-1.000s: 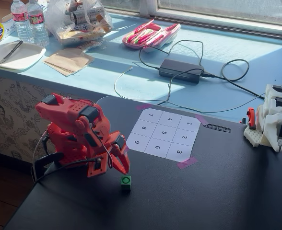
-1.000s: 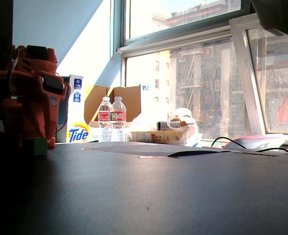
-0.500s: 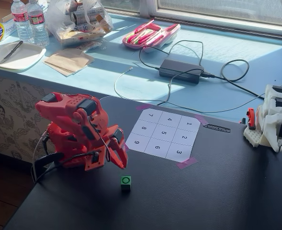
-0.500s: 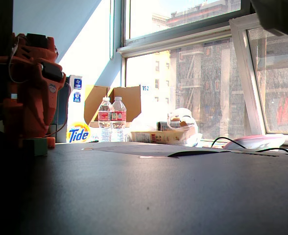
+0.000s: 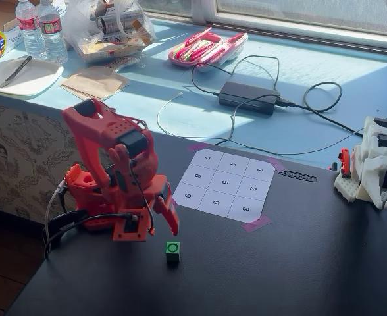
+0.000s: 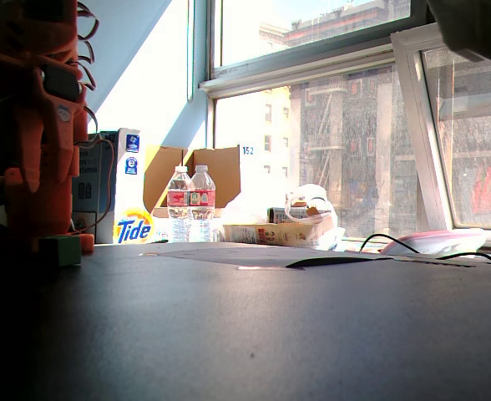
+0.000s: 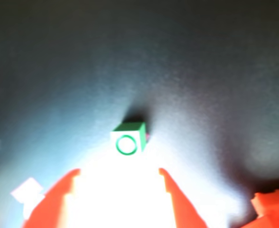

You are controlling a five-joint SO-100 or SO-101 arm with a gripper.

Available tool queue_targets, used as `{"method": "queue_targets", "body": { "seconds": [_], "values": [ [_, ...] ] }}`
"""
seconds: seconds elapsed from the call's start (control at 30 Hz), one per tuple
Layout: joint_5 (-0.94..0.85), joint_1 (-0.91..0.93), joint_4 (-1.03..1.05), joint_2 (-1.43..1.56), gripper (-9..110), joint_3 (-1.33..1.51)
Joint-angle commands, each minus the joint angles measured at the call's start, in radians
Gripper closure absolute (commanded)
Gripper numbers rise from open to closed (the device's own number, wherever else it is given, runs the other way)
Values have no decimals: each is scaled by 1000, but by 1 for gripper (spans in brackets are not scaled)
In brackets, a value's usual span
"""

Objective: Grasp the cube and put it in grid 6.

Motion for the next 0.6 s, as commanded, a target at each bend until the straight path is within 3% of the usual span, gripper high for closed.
{"method": "queue_targets", "body": {
  "seconds": [0.0,0.13,0.57],
  "values": [
    [-69,14,-23,-18,67,-25],
    [-132,14,-83,-29,59,31],
    [-256,-9,-382,-67,63,302]
  ]
}}
